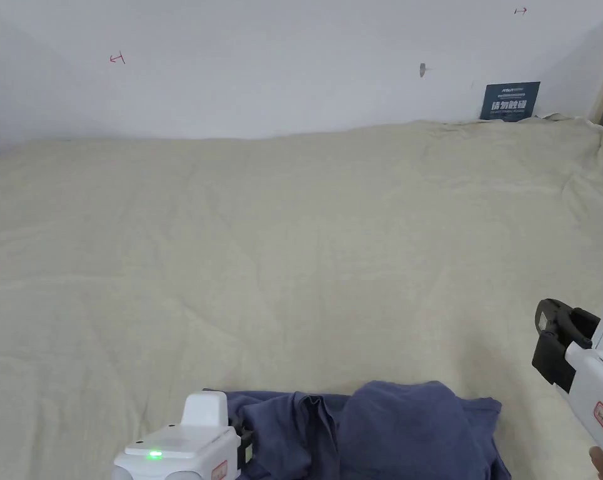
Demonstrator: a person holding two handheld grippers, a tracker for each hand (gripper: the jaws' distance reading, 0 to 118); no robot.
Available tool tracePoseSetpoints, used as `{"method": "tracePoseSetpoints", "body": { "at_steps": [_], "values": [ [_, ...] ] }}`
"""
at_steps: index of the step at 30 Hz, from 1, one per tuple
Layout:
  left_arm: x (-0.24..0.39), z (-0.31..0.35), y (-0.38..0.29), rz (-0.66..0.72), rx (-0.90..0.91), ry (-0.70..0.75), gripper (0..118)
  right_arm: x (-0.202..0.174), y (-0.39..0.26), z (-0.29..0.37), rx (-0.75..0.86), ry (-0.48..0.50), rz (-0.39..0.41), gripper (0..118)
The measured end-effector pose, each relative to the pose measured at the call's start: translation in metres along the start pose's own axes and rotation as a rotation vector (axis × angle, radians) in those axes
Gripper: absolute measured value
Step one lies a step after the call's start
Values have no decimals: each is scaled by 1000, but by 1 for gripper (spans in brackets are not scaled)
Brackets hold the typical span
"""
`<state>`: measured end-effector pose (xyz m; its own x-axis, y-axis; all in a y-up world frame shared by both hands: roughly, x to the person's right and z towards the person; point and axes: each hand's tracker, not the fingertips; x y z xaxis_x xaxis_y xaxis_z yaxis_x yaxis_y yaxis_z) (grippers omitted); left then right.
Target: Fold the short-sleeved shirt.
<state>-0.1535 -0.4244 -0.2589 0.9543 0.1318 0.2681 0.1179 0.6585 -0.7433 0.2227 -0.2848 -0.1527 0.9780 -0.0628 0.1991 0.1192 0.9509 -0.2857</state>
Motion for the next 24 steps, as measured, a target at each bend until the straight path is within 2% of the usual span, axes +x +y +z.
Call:
{"method": "tracePoseSetpoints", "body": {
  "at_steps": [3,7,14,19,24],
  "values": [
    [22,-12,-4,-28,-35,-55,0,-1,0,2,-6,-9,-1,0],
    [53,-26,-15,-169,-68,-34,0,0,-1,3,-15,-15,-8,0],
    [72,-31,-27,-272,-49,11,0,-1,-4,4,-29,-18,-16,0],
    [65,-30,-23,-248,-58,-6,0,0,-4,4,-28,-17,-17,0],
    [49,-10,-6,-108,-22,-73,0,-7,2,8,-23,-11,-10,0]
  ]
}}
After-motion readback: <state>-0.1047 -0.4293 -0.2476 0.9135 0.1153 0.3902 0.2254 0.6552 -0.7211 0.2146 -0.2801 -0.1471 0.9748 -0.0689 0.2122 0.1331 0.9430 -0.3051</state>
